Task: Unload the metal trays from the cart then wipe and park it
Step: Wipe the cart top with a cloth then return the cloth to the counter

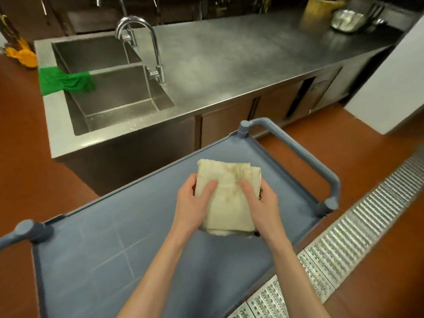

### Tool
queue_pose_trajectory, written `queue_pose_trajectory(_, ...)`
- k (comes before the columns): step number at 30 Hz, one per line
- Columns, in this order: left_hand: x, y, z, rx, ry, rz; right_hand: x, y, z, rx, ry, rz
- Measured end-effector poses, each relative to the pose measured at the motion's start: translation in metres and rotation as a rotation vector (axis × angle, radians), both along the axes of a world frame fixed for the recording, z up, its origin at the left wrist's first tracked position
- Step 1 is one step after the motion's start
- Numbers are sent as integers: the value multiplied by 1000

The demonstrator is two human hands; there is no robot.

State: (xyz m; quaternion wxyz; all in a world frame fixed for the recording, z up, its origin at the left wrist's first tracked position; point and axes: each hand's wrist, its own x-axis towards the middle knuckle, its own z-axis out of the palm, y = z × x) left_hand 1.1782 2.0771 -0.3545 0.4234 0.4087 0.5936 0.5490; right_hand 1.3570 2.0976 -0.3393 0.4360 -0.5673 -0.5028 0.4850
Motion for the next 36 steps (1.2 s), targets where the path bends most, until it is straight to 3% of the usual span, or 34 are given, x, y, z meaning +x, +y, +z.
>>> queue_pose_trajectory(22, 336, 10, 44, 65, -90, -277, 331, -40, 32, 98, 71, -309)
queue_pose_trajectory(36, 510, 90, 40, 89, -90, -589, 484, -16, 37, 104, 82, -592)
